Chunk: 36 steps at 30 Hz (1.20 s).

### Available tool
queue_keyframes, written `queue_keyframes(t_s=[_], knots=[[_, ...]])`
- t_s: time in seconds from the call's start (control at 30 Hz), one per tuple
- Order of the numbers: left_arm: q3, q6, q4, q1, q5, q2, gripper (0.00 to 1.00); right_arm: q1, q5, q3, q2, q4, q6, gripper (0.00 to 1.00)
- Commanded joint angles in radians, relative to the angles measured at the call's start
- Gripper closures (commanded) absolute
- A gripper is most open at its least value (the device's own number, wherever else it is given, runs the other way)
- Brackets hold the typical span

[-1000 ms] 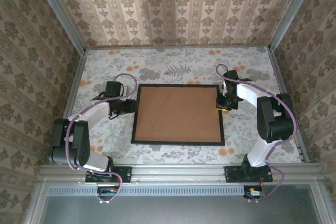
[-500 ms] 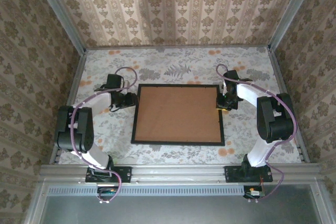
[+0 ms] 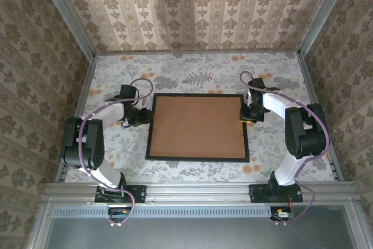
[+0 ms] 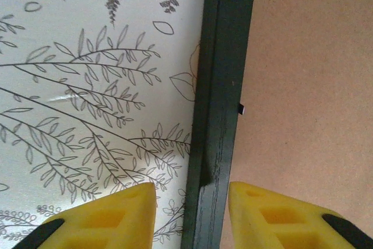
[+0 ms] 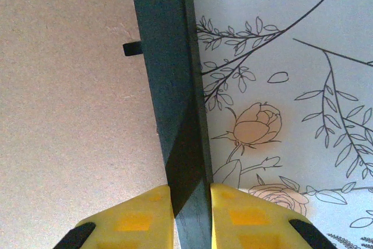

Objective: Put the photo into the frame

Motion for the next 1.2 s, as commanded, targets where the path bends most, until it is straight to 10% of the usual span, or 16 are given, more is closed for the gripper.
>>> queue_keyframes(t_s=[0.0, 1.17], knots=[[0.026, 0.021, -0.02, -0.01, 0.023, 0.026, 0.62, -0.004, 0.002, 0.015, 0.023, 0.024, -0.003, 0.81], [-0.16, -0.08, -0.146, -0.071, -0.036, -0.173, 0.68, -0.004, -0.003, 0.008, 0.022, 0.025, -0.003, 0.81]])
